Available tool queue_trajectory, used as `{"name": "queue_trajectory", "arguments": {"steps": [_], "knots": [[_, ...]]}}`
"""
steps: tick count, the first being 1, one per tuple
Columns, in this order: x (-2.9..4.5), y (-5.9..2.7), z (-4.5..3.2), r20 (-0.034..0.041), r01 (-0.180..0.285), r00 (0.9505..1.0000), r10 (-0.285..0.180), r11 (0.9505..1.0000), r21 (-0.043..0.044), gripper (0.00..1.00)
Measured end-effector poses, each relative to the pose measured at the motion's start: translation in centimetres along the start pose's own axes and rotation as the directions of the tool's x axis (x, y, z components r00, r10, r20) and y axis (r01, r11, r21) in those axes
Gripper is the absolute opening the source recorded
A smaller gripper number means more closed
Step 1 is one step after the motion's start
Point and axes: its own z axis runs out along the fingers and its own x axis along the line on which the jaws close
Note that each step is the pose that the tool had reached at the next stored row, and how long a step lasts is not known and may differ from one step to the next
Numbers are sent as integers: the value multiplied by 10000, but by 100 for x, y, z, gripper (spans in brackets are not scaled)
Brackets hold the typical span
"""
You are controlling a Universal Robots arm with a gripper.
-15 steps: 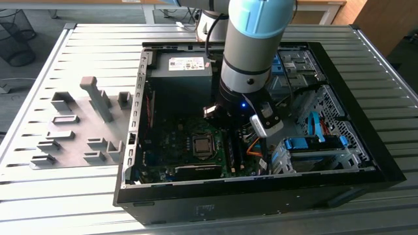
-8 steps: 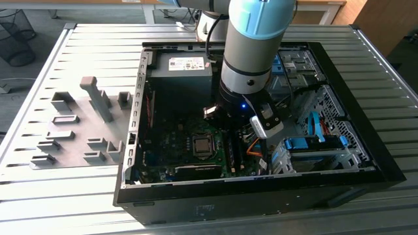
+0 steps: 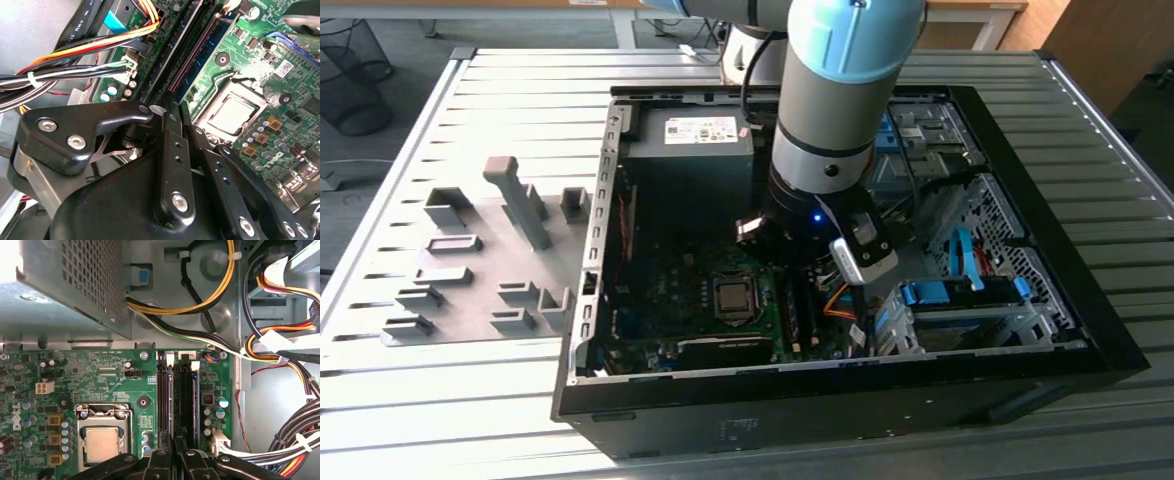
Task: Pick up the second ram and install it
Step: 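Insert the second ram into the second slot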
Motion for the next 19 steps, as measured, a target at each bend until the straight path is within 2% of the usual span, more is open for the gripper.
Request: {"name": "queue_trajectory", "arguments": {"steps": [13,14,15,17,19], "knots": [[0,-1,14,-1,-1,10000,1,10000,5,15],[0,-1,15,0,0,10000,0,10000,3,21],[0,0,16,0,0,10000,0,10000,2,21],[0,-1,-3,0,0,10000,0,10000,1,21],[1,-1,-66,-1,0,10000,0,10000,7,21]]}}
